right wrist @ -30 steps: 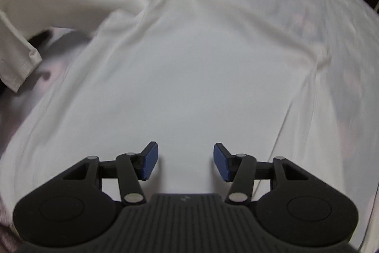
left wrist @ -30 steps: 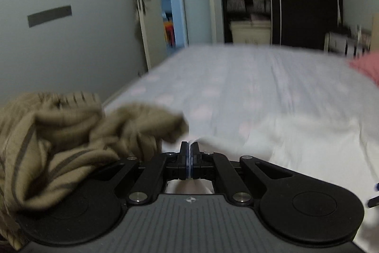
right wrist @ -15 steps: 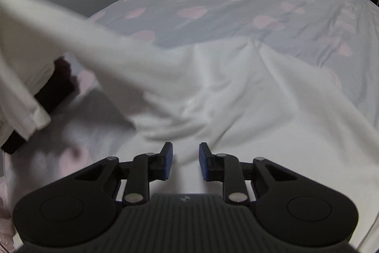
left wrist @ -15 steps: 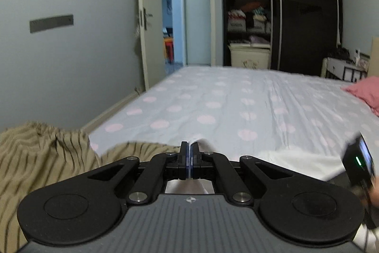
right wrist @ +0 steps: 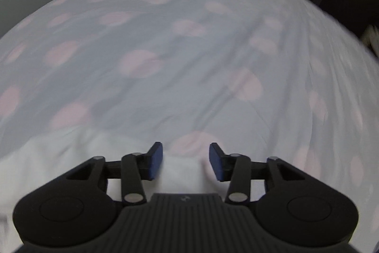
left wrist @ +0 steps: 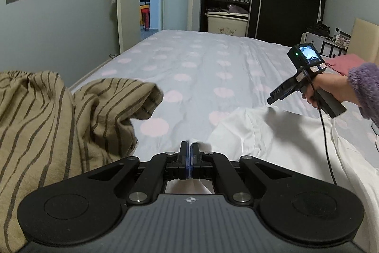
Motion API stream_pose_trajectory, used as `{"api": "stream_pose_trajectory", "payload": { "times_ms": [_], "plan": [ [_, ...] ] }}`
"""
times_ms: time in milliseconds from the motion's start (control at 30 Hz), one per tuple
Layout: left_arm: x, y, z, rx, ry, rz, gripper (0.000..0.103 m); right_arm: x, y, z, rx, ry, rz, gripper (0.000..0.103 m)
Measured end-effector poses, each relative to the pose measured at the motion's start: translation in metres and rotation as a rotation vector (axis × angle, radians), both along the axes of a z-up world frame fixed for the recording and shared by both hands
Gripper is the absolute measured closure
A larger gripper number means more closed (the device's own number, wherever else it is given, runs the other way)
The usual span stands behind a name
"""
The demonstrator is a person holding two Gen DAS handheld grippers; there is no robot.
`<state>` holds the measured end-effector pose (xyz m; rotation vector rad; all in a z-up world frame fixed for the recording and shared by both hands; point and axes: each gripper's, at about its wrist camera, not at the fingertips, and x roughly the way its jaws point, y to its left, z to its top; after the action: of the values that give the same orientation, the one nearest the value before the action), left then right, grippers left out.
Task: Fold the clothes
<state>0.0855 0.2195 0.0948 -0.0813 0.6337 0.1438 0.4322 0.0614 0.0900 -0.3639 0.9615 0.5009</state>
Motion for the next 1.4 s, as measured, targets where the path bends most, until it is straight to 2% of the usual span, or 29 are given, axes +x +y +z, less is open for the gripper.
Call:
{"api": "stream_pose_trajectory", "payload": {
  "times_ms": [133,233,300,367,400,500,667,733,800,867,967,1033,1133,1167,1300,1400],
  "plan": [
    [0.003,0.005,-0.009,-0.018,0.037,-0.001,0.103,0.028,-0.020,-0.022,0.115,0.145,-0.113,0.049],
    [0.004,0.006,-0.012,-0.037,0.055,-0.005,0.103,0.019,-0.016,-0.037,0.113,0.190,-0.097,0.050],
    [0.005,0.007,-0.013,-0.038,0.057,-0.014,0.103,0.013,-0.013,-0.042,0.089,0.186,-0.069,0.061],
    [0.006,0.007,-0.013,-0.034,0.060,-0.016,0.103,0.011,-0.011,-0.038,0.086,0.182,-0.048,0.090],
    [0.006,0.007,-0.014,-0.034,0.061,-0.016,0.103,0.011,-0.009,-0.036,0.087,0.181,-0.039,0.091],
    [0.006,0.009,-0.014,-0.026,0.053,0.001,0.103,0.015,-0.007,-0.022,0.087,0.082,-0.053,0.091],
    [-0.003,0.016,-0.002,0.066,-0.048,0.136,0.103,0.023,-0.009,-0.026,0.083,0.041,-0.095,0.091],
    [-0.006,0.021,0.002,0.052,-0.063,0.150,0.103,0.018,-0.008,-0.020,0.077,0.013,-0.081,0.090],
    [-0.008,0.024,0.005,0.016,-0.071,0.146,0.103,0.012,-0.007,-0.015,0.072,-0.015,-0.068,0.083],
    [-0.009,0.022,0.007,0.015,-0.078,0.136,0.103,0.007,-0.006,-0.009,0.067,-0.042,-0.054,0.060],
    [-0.011,0.021,0.013,-0.011,-0.088,0.117,0.103,-0.001,-0.005,-0.001,0.059,-0.084,-0.034,0.063],
    [-0.011,0.021,0.017,-0.023,-0.094,0.102,0.103,-0.021,-0.007,0.012,0.080,-0.076,0.017,0.064],
    [-0.014,0.018,0.022,-0.039,-0.099,0.072,0.103,-0.065,-0.010,0.026,0.116,-0.049,0.125,0.080],
    [-0.014,0.017,0.022,-0.044,-0.097,0.060,0.103,-0.085,-0.009,0.028,0.125,-0.040,0.165,0.080],
    [-0.019,0.008,0.028,-0.079,-0.089,-0.008,0.103,-0.158,0.000,0.014,0.153,0.015,0.305,0.082],
    [-0.028,-0.001,0.034,-0.080,-0.080,-0.066,0.103,-0.179,0.014,-0.007,0.158,0.045,0.344,0.085]
  ]
}}
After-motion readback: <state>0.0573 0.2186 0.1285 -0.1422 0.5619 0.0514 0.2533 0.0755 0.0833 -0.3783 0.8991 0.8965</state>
